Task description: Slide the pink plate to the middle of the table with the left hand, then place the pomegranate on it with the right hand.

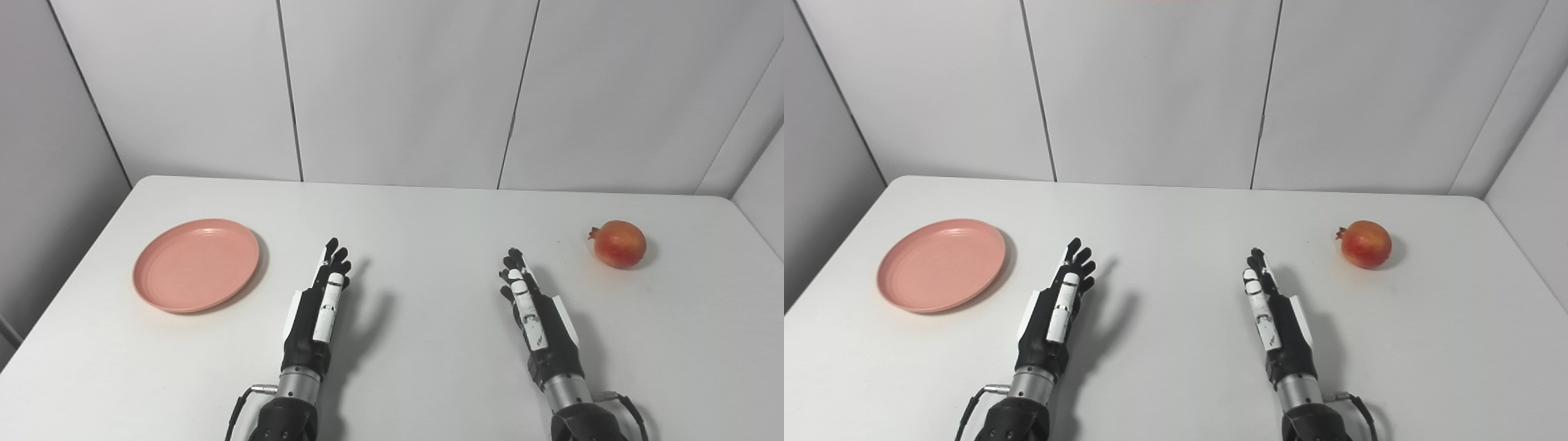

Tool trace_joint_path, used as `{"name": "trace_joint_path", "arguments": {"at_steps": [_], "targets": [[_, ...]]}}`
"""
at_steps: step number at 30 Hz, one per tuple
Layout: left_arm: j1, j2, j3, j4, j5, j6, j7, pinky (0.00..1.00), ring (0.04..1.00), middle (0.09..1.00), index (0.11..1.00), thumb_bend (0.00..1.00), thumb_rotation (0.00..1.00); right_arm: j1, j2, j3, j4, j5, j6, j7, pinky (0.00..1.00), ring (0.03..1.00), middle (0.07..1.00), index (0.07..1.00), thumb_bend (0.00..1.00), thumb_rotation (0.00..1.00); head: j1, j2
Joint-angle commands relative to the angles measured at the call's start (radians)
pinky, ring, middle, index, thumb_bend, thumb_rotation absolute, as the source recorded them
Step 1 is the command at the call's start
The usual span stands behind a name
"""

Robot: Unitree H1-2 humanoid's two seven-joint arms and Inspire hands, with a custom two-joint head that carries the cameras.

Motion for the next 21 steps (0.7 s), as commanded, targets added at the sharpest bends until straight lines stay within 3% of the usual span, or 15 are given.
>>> {"name": "trace_joint_path", "arguments": {"at_steps": [1,21], "targets": [[-0.028,-0.01,-0.004,-0.023,0.01,-0.038,0.007,0.95,0.956,0.973,0.971,0.37,1.0,-0.03,-0.002,0.003,-0.028,0.0,-0.063,0.004,0.96,0.974,0.979,0.982,0.2,1.0,0.0,0.002],[-0.028,-0.011,-0.004,-0.024,0.007,-0.038,0.005,0.95,0.953,0.97,0.969,0.36,1.0,-0.029,-0.001,0.004,-0.035,-0.004,-0.055,0.002,0.97,0.976,0.979,0.982,0.19,1.0,0.001,0.002]]}}
